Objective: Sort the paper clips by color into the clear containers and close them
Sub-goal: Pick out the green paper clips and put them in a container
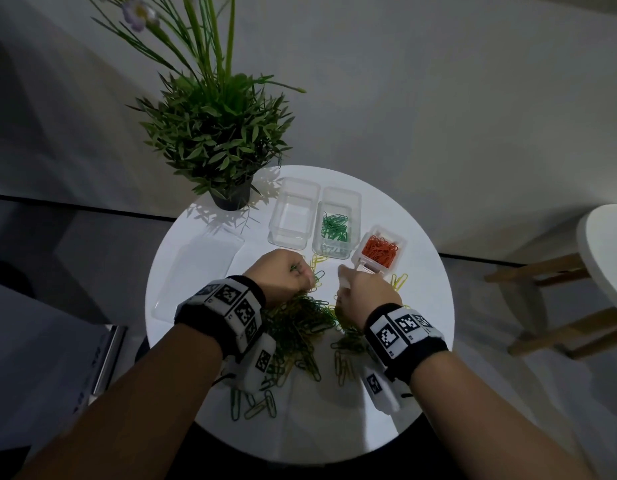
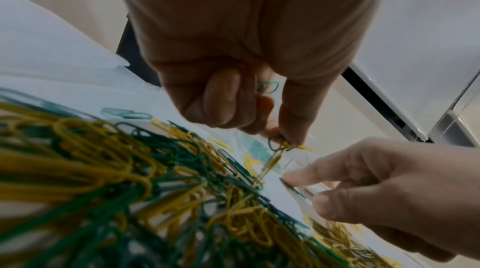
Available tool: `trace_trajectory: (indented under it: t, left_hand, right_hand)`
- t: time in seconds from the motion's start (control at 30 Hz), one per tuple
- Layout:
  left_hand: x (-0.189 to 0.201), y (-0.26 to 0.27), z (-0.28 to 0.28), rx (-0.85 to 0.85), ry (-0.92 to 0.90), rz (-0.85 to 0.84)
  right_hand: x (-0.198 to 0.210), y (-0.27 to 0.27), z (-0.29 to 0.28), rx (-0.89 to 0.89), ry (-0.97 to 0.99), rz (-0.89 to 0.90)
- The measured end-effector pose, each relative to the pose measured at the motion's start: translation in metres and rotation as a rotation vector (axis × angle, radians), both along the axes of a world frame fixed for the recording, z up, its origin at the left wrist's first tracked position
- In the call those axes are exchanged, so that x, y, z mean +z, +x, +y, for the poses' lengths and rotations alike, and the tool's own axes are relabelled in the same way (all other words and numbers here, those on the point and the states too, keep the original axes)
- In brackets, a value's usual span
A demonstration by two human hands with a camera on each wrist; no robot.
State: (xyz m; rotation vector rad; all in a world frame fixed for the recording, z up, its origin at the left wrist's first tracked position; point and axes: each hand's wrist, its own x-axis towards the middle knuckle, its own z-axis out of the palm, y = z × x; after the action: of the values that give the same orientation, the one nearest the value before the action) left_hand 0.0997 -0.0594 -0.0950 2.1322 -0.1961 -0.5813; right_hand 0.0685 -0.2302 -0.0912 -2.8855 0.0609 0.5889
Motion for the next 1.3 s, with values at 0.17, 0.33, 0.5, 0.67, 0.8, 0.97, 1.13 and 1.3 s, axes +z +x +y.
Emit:
trace_trajectory:
  t: [0.17,0.33,0.5,0.67,0.8,0.97,1.13,1.3]
  left_hand:
    - [0.001,0.003,0.003,0.029,0.005,0.02]
    - [0.004,0.001,0.013,0.097,-0.086,0.051]
    - [0.014,-0.003,0.018,0.201,-0.189,0.13]
    - [0.014,-0.01,0.03,0.285,-0.296,0.209]
    - [0.014,-0.013,0.04,0.325,-0.296,0.242]
    - [0.019,-0.013,0.044,0.389,-0.329,0.279]
    - [0.016,-0.008,0.048,0.431,-0.295,0.276]
    - [0.014,0.002,0.045,0.222,0.271,-0.056]
  right_hand:
    - [0.007,0.0,-0.002,-0.082,0.074,-0.09]
    - [0.003,0.012,0.003,-0.088,0.032,-0.086]
    - [-0.002,0.029,0.015,-0.038,-0.056,0.077]
    - [-0.002,0.031,0.019,0.084,-0.129,0.131]
    - [-0.004,0.017,0.019,0.192,-0.238,0.009]
    - [0.011,0.014,0.008,0.039,-0.022,0.041]
    - [0.012,0.017,0.016,-0.201,0.413,-0.023]
    - [0.007,0.026,0.033,-0.103,0.337,0.004]
